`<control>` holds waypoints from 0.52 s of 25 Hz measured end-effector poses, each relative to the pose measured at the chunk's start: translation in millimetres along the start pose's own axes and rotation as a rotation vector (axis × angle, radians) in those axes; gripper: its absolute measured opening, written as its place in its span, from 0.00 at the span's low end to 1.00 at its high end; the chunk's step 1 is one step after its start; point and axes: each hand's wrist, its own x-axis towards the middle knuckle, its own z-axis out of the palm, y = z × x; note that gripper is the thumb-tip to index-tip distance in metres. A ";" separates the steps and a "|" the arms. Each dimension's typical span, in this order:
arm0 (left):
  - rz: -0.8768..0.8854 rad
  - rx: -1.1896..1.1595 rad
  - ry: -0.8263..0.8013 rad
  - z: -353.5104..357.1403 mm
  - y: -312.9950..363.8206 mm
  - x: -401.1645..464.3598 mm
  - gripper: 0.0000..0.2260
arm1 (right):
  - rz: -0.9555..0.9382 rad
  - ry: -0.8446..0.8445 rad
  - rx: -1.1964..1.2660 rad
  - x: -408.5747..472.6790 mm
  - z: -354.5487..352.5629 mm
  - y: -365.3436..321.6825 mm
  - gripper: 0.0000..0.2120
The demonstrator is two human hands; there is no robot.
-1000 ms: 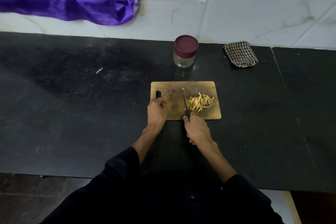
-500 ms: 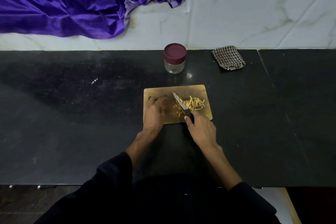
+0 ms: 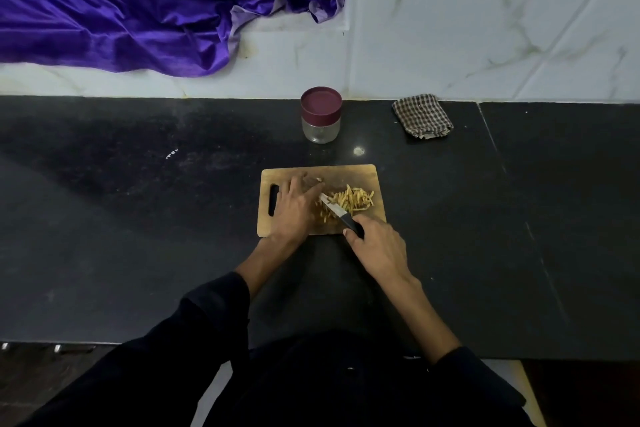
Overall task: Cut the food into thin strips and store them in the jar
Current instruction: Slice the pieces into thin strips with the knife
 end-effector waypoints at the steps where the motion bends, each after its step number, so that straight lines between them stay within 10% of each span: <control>1: 0.009 -0.025 0.031 -0.3 0.8 -0.5 0.23 | 0.008 -0.007 0.009 0.8 -0.8 2.5 0.09; 13: 0.030 0.084 -0.051 6.3 -0.7 -5.1 0.21 | -0.027 -0.058 0.025 3.2 -0.5 7.8 0.09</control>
